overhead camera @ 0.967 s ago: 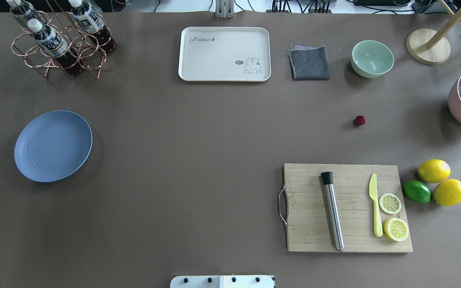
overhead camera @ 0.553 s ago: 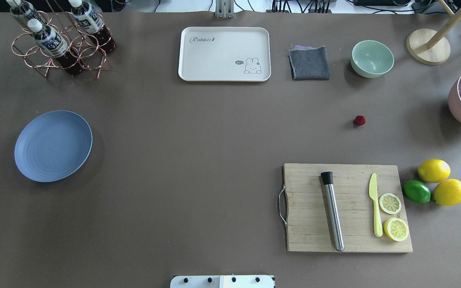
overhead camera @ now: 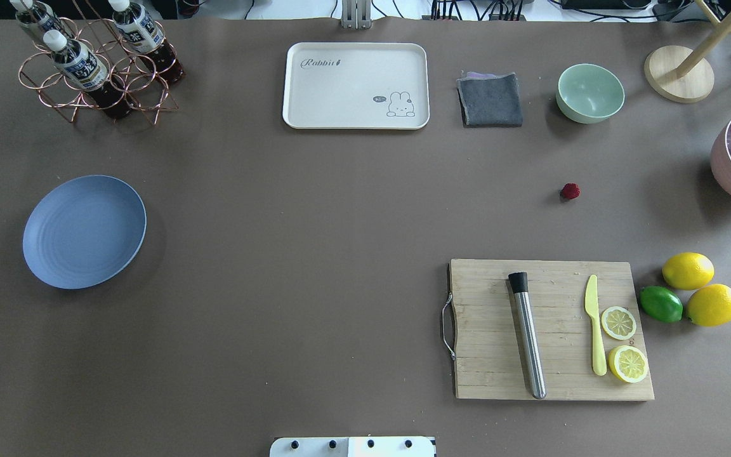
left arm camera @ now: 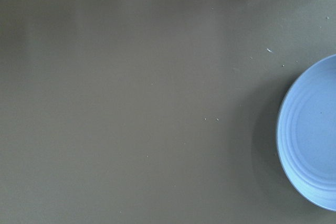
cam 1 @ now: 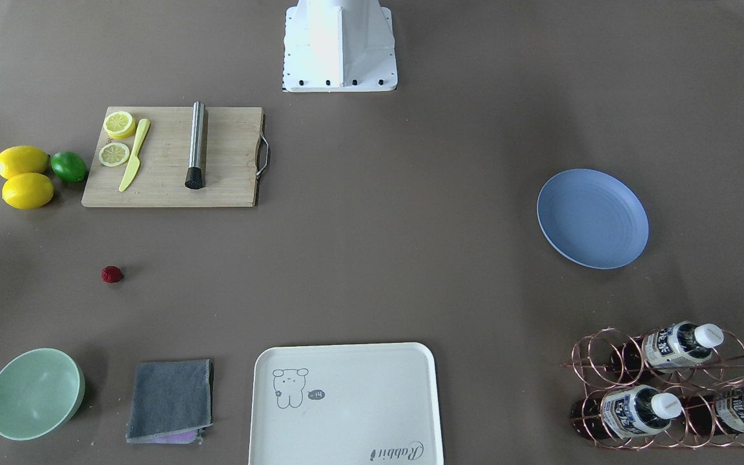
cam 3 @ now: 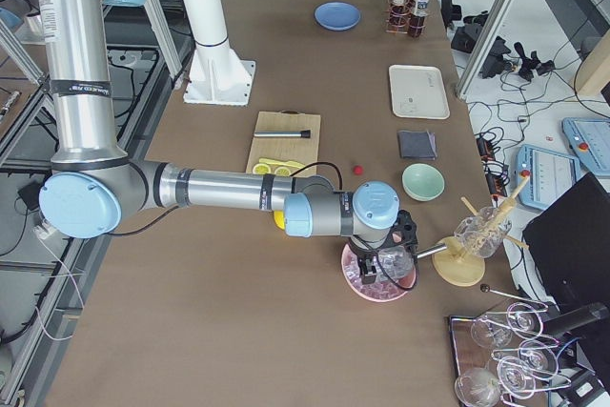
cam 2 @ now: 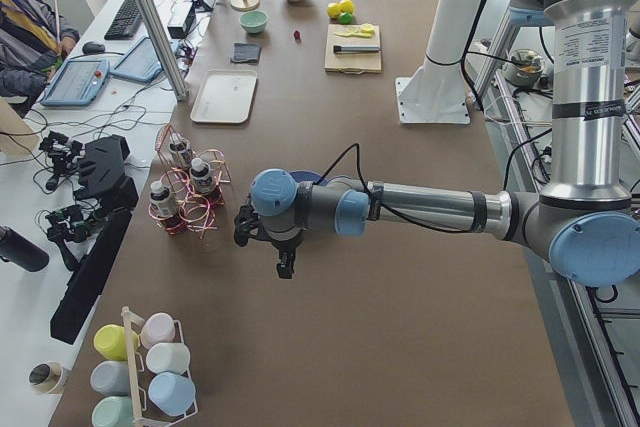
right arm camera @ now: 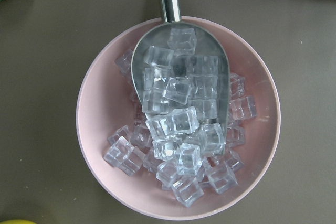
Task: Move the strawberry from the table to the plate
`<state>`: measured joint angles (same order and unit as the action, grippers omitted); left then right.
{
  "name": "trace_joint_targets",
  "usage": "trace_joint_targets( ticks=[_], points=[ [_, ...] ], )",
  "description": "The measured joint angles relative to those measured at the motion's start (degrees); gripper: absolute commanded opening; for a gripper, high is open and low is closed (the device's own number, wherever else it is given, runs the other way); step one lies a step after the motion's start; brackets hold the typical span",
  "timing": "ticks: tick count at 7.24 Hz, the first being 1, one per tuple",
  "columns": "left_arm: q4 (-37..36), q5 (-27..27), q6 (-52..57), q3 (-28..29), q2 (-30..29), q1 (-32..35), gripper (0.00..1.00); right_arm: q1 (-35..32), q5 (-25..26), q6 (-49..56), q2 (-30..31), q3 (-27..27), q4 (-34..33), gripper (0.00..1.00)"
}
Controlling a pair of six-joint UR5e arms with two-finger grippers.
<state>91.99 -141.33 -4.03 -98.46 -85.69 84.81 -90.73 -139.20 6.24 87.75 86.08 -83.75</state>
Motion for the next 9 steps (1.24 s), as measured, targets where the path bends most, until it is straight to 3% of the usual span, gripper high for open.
trace_joint_targets(
  ticks=[9],
  points=[
    [2.5, 0.7, -4.2, -2.7, -1.1, -0.7, 0.98, 2.0, 6.7, -1.0, 0.9, 4.4, -3.9, 1.0]
  ],
)
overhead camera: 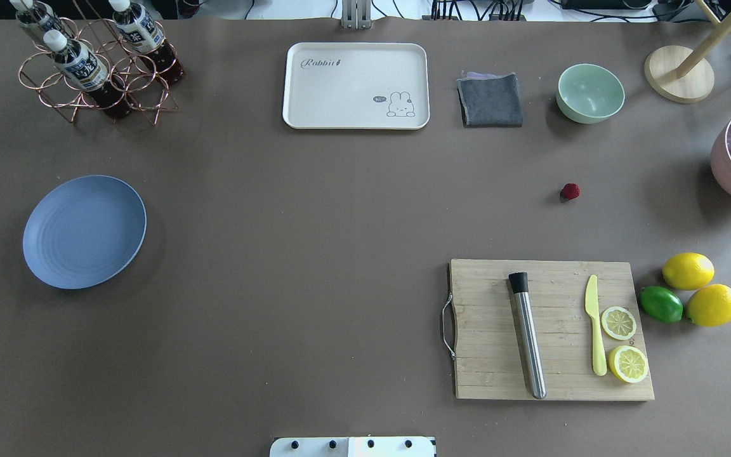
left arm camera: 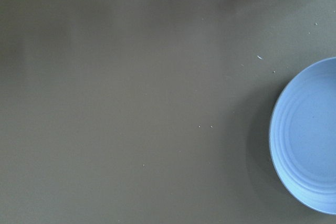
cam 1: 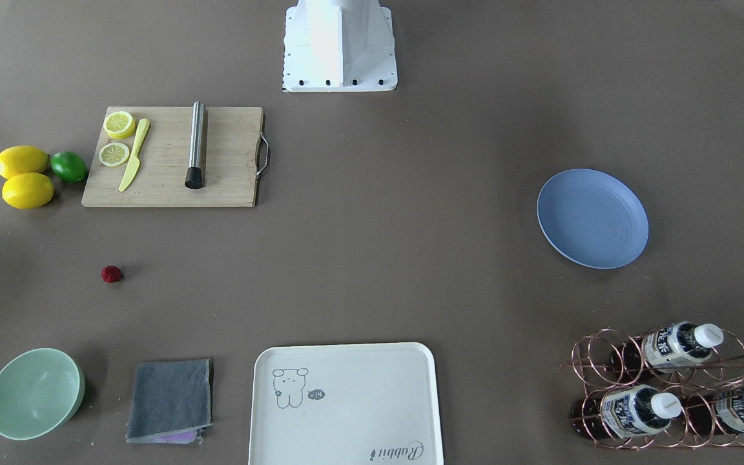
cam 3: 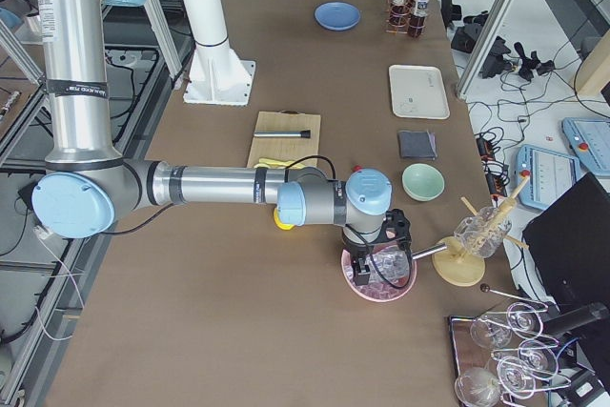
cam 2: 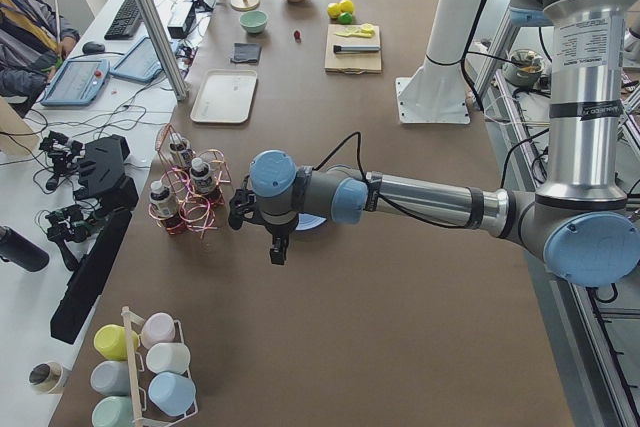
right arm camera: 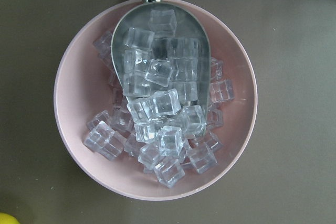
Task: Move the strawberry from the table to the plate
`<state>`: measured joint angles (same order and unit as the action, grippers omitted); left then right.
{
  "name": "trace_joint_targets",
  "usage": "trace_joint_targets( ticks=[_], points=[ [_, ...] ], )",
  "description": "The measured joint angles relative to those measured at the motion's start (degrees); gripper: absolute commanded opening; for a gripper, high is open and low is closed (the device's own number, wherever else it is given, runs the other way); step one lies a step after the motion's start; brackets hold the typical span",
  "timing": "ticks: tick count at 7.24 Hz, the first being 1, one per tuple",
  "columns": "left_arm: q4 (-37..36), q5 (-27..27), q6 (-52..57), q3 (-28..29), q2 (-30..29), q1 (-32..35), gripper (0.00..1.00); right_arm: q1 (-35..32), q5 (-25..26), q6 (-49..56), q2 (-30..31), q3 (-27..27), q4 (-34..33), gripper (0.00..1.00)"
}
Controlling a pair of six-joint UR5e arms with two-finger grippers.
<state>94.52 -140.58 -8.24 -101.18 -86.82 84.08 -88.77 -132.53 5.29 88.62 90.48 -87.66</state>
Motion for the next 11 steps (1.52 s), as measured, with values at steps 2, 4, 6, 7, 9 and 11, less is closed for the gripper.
trace_joint_targets(
  ticks=[2, 4, 6, 7, 9, 11],
  points=[
    [6.5, 0.2, -7.3, 2.4, -2.4, -5.5, 0.98, 0.7, -0.4, -0.5, 0.2, 1.0, -0.2, 1.0],
    [14.9, 1.1, -14.4, 8.9, -6.3, -11.1, 0.96, 0.8, -0.8, -0.6, 0.5, 1.6, -0.2, 1.0],
    [21.9, 4.7, -20.0, 14.9, -9.3, -17.2, 0.86, 0.9, -0.9, -0.6, 0.5, 2.1, -0.2, 1.0],
    [24.4, 5.5, -20.8, 17.7, -10.1, -18.6, 0.85, 0.9, -0.9, -0.6, 0.5, 2.3, -0.2, 1.0],
    [28.0, 5.7, -21.8, 20.0, -9.7, -19.4, 0.75, 0.9, -0.9, -0.7, 0.5, 2.4, -0.2, 1.0],
    [33.7, 5.5, -27.2, 20.1, -8.1, -20.1, 0.65, 0.9, -0.9, -0.7, 0.6, 2.4, -0.2, 1.0]
  ],
)
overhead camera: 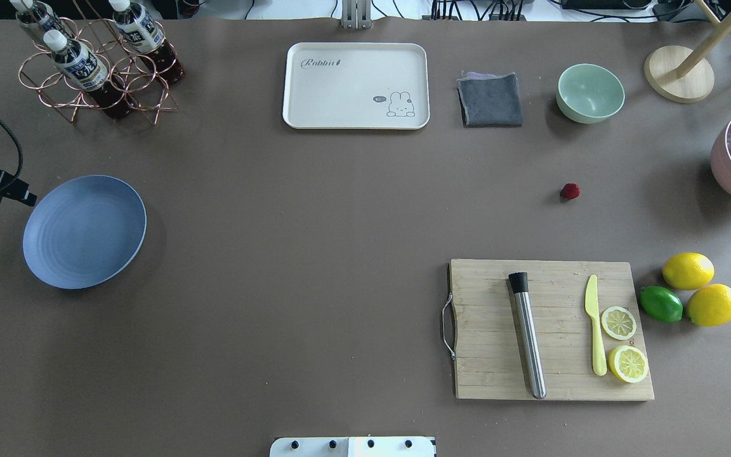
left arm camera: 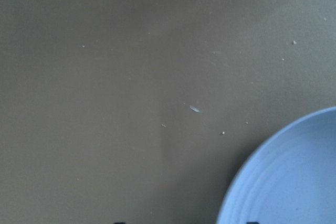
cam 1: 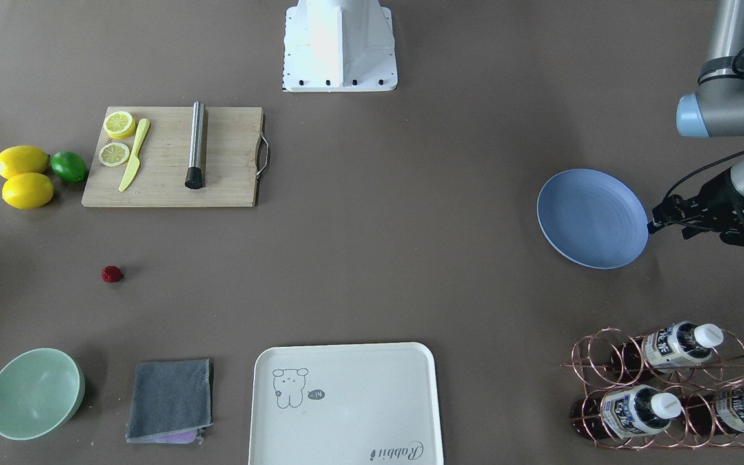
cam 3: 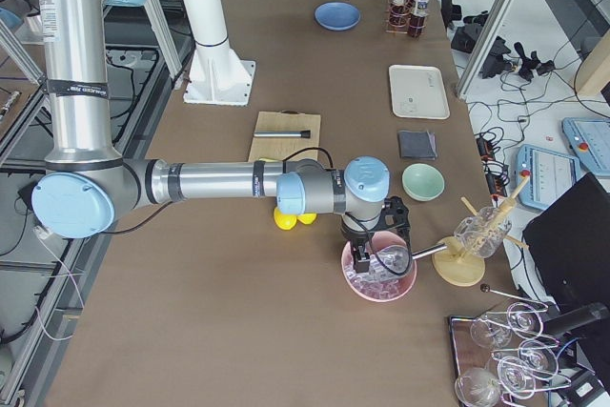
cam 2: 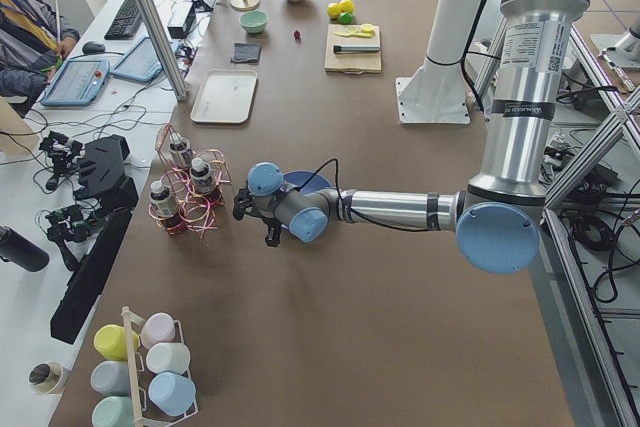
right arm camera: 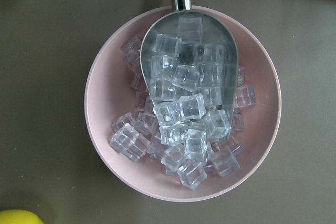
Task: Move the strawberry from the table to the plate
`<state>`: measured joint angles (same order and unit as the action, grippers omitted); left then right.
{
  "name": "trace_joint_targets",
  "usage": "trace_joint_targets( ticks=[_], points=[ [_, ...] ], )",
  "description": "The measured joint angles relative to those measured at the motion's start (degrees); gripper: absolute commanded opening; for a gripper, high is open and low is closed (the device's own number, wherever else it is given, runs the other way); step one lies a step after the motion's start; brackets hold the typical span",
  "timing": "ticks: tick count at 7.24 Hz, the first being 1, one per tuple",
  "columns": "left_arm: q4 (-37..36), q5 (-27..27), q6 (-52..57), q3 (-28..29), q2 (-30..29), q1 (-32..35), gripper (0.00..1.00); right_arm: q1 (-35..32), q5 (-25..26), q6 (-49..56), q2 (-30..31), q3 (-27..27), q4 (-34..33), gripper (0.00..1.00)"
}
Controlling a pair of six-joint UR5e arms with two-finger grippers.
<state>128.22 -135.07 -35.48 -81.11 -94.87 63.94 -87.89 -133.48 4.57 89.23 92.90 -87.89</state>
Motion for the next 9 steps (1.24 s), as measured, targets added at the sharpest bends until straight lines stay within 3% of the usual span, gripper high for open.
trace_joint_targets(
  ticks=[4, 6, 7, 9],
  points=[
    [4.2, 0.2, -3.9, 0.0, 1.2, -2.6, 0.64, 0.0, 0.1, 0.0, 0.5, -0.1, 0.0, 1.0],
    [4.2, 0.2, -4.0, 0.1, 1.2, -3.5, 0.55, 0.0, 0.1, 0.0, 0.5, 0.0, 0.0, 1.0],
    [4.2, 0.2, -4.0, 0.1, 1.3, -3.6, 0.45, 0.0, 0.1, 0.0, 0.6, 0.0, 0.0, 1.0],
    [4.2, 0.3, -4.0, 0.2, 1.5, -3.8, 0.34, 0.0, 0.1, 0.0, 0.8, 0.6, 0.0, 1.0]
  ],
)
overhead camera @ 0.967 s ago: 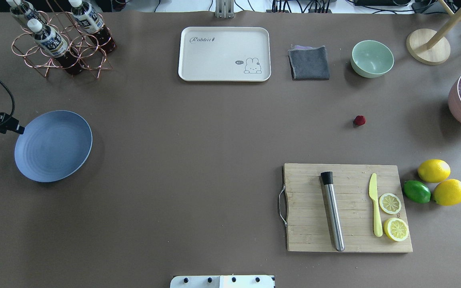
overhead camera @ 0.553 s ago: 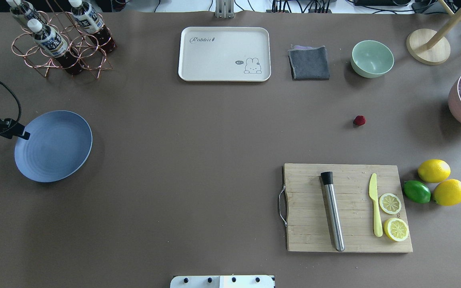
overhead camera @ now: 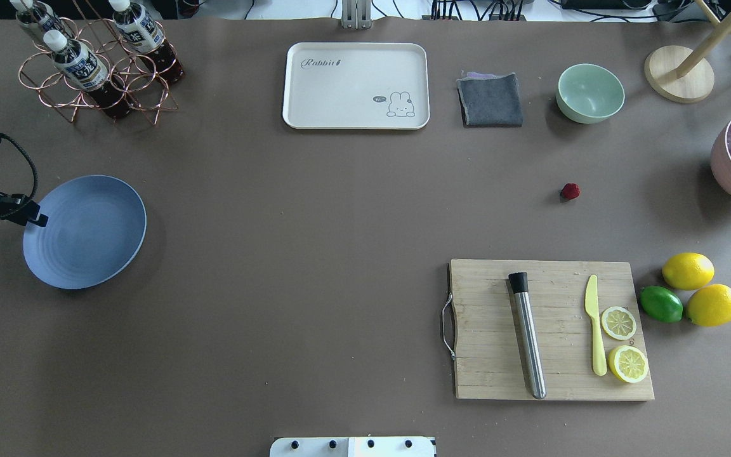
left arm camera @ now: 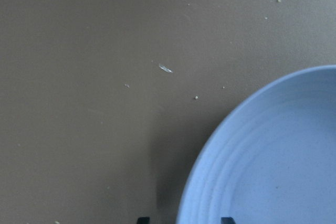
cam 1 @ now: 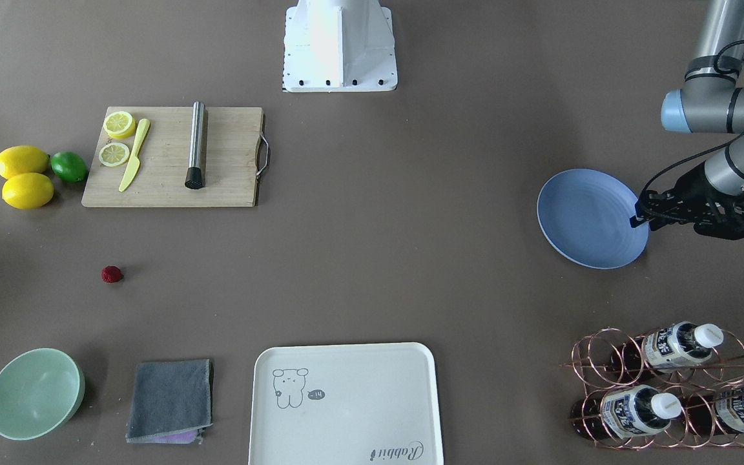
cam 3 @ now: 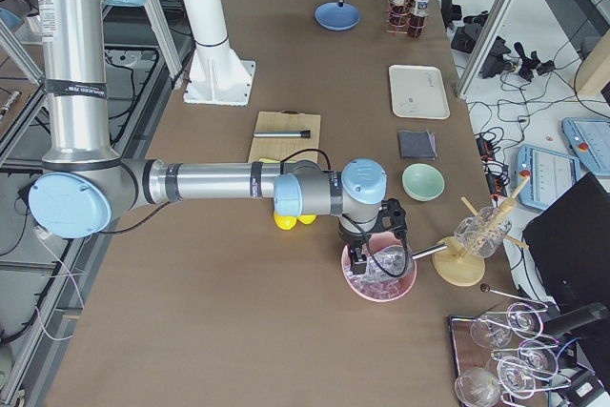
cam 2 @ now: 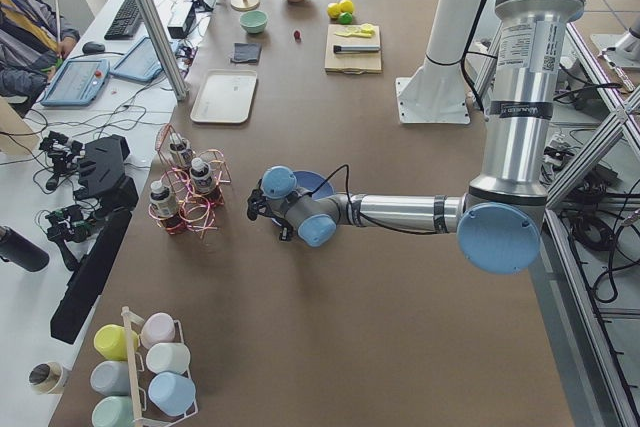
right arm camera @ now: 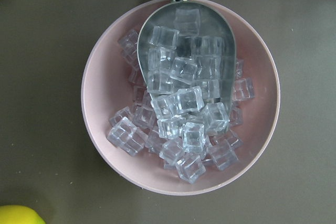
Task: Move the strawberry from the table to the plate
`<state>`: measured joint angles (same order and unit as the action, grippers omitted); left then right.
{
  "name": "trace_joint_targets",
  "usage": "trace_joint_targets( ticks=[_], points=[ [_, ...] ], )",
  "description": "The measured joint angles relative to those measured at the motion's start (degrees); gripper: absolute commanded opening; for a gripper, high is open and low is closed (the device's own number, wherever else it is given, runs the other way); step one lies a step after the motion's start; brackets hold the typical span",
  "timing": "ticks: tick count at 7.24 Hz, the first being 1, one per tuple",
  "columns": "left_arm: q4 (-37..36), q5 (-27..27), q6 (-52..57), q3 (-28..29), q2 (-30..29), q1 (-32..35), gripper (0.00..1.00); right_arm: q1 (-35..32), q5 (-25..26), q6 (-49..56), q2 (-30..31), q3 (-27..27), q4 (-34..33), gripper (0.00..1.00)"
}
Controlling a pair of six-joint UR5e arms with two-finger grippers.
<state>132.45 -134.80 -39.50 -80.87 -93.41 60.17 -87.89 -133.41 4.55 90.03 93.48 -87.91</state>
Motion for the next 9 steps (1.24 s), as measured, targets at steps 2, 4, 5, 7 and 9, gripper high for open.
trace_joint_targets(
  ticks=[2, 4, 5, 7, 9],
  points=[
    [0.7, 0.0, -0.1, 0.2, 0.7, -0.4, 0.0, 0.0, 0.0, -1.6, 0.6, 1.6, -0.3, 1.0],
    [1.2, -0.2, -1.5, -0.1, 0.9, -0.5, 0.0, 0.1, 0.1, -2.7, 0.8, 2.6, -0.4, 1.0],
    [1.2, -1.1, -2.4, -0.7, 0.6, -0.6, 0.0, 0.8, 0.1, -3.6, 0.6, 3.0, -0.4, 1.0],
    [1.1, -5.6, -8.7, -3.0, -2.7, -0.8, 0.0, 5.8, 0.1, -12.3, 0.0, 6.5, 0.1, 1.0],
    [1.0, -5.9, -21.0, -7.4, -7.4, -4.3, 0.0, 12.8, 0.3, -20.8, -2.2, 8.9, 0.4, 0.99]
  ],
)
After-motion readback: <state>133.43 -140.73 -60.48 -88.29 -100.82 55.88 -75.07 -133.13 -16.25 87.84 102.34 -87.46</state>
